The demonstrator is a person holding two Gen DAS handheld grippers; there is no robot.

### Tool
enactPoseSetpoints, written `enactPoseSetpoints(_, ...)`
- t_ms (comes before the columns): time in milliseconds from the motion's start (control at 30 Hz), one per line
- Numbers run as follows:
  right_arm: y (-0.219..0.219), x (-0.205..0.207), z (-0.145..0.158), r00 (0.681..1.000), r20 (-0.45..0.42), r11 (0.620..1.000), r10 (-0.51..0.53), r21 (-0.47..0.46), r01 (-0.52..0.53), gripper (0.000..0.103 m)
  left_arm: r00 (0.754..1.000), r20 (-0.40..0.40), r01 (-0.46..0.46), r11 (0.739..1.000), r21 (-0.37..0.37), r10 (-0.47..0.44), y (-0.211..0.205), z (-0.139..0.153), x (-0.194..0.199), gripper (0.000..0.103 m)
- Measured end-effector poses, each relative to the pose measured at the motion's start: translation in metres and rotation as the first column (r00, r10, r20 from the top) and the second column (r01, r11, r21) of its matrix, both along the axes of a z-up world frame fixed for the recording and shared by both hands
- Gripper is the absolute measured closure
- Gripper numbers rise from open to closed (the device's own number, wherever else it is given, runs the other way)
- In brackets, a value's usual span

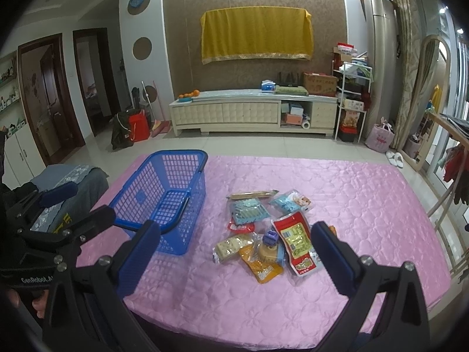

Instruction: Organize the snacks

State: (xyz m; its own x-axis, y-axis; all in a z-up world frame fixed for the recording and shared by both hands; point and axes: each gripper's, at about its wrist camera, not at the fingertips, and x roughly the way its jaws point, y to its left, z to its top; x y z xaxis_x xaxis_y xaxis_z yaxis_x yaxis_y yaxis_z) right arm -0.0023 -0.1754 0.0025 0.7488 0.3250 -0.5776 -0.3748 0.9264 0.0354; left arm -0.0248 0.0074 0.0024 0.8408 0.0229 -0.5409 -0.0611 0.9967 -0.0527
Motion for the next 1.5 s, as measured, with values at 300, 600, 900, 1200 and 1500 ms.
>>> enactPoseSetpoints(300,0.000,0.001,-0.001,1.000,-0.001,1.000,0.001,0.004,-0.001,0.000,1.000,0.001,0.000,1.000,0.002,0.000,0.000,0.001,0.000,0.000)
enactPoseSetpoints(600,-0.007,0.009,0.002,1.000,0.009,1.000,-0.001,0.019,0.001,0.000,1.000,-0.001,0.021,1.000,0.023,-0.021,-0.006,0.004,0.009,0.000)
enactPoseSetpoints(900,-0.029,0.038,0.007,1.000,-0.008,1.000,0.012,0.001,-0.012,0.000,0.999,-0.017,0.032,0.999,0.021,-0.032,-0.022,0.005,0.041,0.000)
enactPoseSetpoints(1200,-0.064,0.068,-0.002,0.999,0.046,0.996,0.023,-0.085,-0.019,0.000,0.993,-0.082,0.087,0.996,0.011,-0.086,-0.056,-0.011,0.082,0.000)
enactPoseSetpoints(1500,-0.106,0.128,-0.034,0.984,-0.168,0.999,0.054,0.004,-0.054,0.000,0.973,-0.194,0.126,0.992,-0.005,-0.124,-0.090,-0.038,0.133,0.000)
